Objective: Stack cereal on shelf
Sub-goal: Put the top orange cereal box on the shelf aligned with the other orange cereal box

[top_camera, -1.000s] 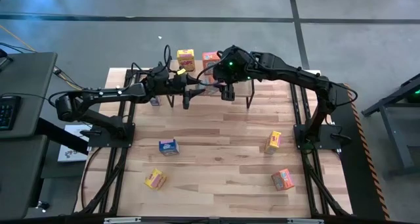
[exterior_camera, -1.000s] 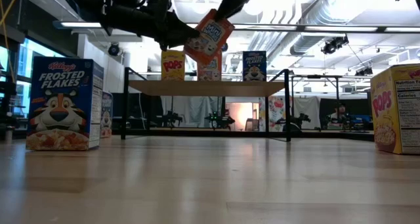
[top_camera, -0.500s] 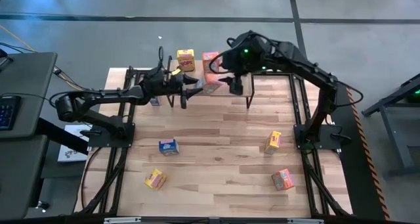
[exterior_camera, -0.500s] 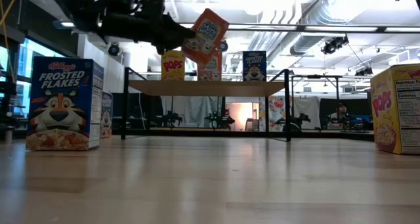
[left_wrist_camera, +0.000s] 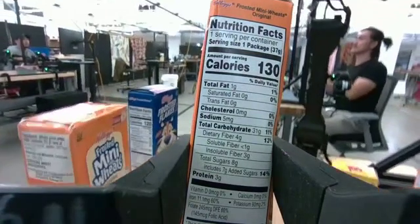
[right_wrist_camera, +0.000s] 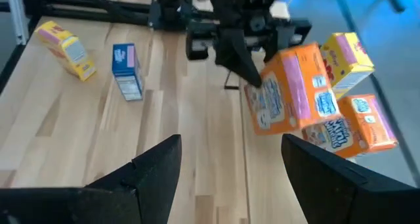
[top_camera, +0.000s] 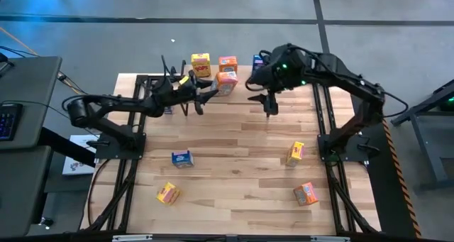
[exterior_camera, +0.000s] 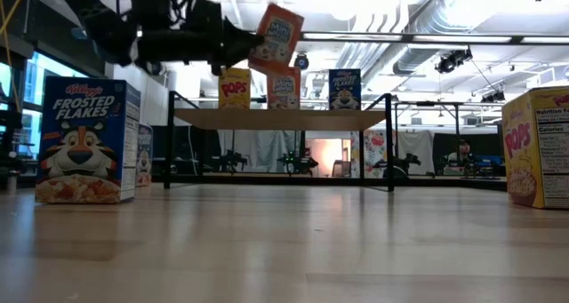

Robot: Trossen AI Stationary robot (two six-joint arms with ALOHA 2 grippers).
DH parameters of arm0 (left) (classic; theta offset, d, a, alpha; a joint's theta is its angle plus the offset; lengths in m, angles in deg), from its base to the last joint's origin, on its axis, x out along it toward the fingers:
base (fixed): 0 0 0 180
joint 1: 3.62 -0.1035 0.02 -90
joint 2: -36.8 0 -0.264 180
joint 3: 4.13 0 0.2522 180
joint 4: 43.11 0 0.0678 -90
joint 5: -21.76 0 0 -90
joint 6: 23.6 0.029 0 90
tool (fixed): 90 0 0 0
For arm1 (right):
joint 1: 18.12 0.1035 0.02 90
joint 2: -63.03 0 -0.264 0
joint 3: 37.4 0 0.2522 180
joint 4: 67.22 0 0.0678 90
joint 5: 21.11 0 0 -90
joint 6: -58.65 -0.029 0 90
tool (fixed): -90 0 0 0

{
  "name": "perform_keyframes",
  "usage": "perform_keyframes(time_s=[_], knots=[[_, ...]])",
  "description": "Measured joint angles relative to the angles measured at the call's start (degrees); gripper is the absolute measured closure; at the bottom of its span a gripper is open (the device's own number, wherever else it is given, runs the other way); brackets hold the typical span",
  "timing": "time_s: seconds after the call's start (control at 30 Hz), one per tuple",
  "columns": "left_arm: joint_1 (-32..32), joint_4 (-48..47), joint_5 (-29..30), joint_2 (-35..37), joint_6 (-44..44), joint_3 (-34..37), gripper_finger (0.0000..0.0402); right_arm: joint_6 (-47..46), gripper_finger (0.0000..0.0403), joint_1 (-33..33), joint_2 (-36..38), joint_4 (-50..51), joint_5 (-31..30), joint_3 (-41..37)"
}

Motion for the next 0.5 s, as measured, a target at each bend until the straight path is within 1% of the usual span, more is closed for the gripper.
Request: perform_keyframes(time_s=[0.1, 0.23, 0.37, 0.5], knots=[[0.05, 4.71, -0.09, -4.44, -1.59, 0.02, 0.0227, -0.78, 0.0147, 1.21, 3.87, -4.74, -2.54, -6.30], [-0.21, 12.05, -0.26, -9.11, -4.73, 0.02, 0.0227, -2.58, 0.0147, 2.07, 9.93, -9.43, -2.84, -14.21], [-0.93, 15.44, -0.24, -10.96, -5.57, 0.01, 0.0227, -4.19, 0.0147, 2.64, 15.79, -14.35, -2.83, -22.83], [-1.68, 15.33, -0.15, -12.70, -7.63, -0.95, 0.0227, -5.71, 0.0147, 3.52, 21.56, -20.24, -2.84, -31.81]])
